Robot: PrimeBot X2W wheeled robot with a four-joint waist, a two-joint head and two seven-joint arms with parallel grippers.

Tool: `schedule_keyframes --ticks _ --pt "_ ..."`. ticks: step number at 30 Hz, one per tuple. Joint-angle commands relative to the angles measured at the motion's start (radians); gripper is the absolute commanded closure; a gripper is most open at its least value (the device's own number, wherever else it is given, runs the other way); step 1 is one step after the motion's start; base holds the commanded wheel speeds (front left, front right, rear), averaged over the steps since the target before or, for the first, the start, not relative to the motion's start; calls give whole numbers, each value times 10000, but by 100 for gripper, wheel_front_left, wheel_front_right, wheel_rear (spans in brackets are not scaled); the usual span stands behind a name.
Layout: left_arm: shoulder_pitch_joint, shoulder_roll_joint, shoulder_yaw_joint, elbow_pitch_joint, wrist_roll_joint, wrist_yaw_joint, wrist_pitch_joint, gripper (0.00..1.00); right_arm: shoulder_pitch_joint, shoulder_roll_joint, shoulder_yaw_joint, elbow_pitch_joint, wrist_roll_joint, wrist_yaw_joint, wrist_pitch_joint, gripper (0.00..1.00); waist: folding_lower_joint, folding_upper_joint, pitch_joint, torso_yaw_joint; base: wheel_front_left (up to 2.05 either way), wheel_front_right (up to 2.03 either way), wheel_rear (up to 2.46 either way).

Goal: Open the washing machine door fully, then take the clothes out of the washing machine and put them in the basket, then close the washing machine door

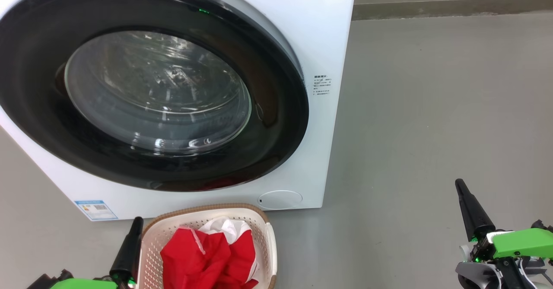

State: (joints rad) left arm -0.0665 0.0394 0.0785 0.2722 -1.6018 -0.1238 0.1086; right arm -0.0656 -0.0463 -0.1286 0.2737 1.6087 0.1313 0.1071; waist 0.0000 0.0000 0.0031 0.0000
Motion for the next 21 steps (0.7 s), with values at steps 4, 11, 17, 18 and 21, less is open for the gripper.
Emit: schedule_keyframes --ticks 4,11,17,18,21 --pt "-415 108 353 -271 -68 -69 46 100 -422 -51 153 -290 3 -6 57 100 0 0 0 0 0 0 0" --pt "-415 108 352 -271 -69 -69 46 100 -423 -49 151 -290 2 -6 58 100 0 0 0 0 0 0 0" --pt "-415 108 352 -271 -69 -69 46 100 -423 -49 150 -290 1 -6 59 100 0 0 0 0 0 0 0" --pt "-415 108 352 -271 -69 -69 46 100 -423 -48 150 -290 0 -6 60 100 0 0 0 0 0 0 0" --pt "-415 108 352 -271 -69 -69 46 100 -423 -48 149 -290 0 -6 60 100 0 0 0 0 0 0 0"
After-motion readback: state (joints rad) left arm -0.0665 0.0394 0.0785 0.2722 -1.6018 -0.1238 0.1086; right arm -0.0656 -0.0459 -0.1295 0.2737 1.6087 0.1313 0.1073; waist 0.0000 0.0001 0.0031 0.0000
